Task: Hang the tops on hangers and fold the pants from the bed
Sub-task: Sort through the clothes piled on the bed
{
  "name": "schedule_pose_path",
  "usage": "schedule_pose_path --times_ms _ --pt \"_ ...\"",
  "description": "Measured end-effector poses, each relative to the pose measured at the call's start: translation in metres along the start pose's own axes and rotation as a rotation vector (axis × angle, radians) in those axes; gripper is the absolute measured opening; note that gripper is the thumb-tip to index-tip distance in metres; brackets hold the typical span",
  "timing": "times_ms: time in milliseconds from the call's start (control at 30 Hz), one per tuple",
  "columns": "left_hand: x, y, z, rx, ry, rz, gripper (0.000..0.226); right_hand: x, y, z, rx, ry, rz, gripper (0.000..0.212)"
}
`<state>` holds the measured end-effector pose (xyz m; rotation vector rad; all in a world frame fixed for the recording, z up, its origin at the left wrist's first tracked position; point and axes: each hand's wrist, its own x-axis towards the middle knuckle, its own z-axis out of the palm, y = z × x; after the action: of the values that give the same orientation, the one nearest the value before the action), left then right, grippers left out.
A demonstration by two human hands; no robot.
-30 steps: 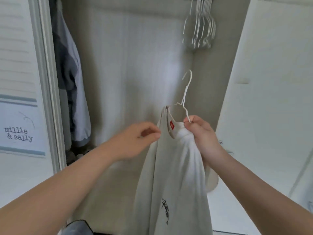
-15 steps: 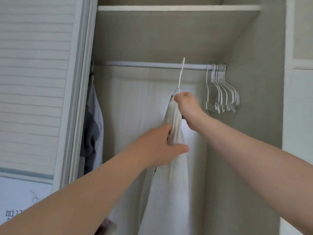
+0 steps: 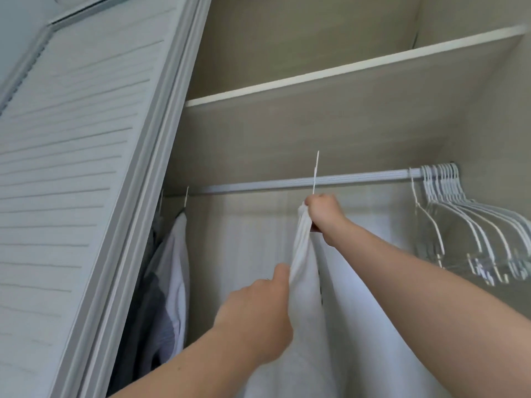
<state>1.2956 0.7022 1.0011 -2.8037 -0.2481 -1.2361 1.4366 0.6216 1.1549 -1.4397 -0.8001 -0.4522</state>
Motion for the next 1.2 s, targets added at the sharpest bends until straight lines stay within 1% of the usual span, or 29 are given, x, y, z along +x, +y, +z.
schedule_pose_path --times_ms 133,267,367,500,633,700,733,767,867,967,1033,1200 --pt "0.027 -0.008 0.012 0.079 -0.008 0.01 0.029 0.031 0.021 0.008 0.093 0.024 0.077 0.016" --pt "0.049 -0.01 0.024 0.087 0.008 0.003 0.035 0.057 0.039 0.005 0.11 0.046 0.084 0.02" --pt "0.056 -0.012 0.034 0.093 -0.003 0.005 0.035 0.068 0.051 0.006 0.089 0.016 0.087 0.016" --pt "0.052 -0.017 0.049 0.109 -0.052 0.003 0.029 0.064 0.063 0.012 -0.016 -0.089 0.082 0.018" --pt "0.049 -0.018 0.058 0.102 -0.047 0.009 0.032 0.051 0.054 0.011 -0.091 -0.123 0.041 0.012" --pt "0.05 -0.018 0.059 0.096 -0.049 0.014 0.032 0.039 0.046 0.01 -0.22 -0.189 0.037 0.038" --pt "0.049 -0.018 0.058 0.097 -0.048 0.015 0.032 0.031 0.043 0.009 -0.283 -0.216 0.03 0.047" --pt "0.048 -0.019 0.057 0.099 -0.045 0.017 0.032 0.023 0.04 0.008 -0.344 -0.234 0.019 0.05" --pt "0.043 -0.021 0.053 0.096 -0.047 0.023 0.031 0.002 0.038 0.001 -0.484 -0.302 -0.003 0.041" --pt "0.037 -0.025 0.05 0.094 -0.062 0.033 0.029 -0.011 0.04 0.003 -0.531 -0.398 -0.032 0.03" --pt "0.035 -0.03 0.049 0.114 -0.088 0.03 0.031 -0.011 0.039 0.014 -0.506 -0.399 -0.069 0.027" --pt "0.031 -0.05 0.045 0.19 -0.153 -0.025 0.046 -0.001 0.044 0.053 -0.414 -0.433 -0.111 0.023"
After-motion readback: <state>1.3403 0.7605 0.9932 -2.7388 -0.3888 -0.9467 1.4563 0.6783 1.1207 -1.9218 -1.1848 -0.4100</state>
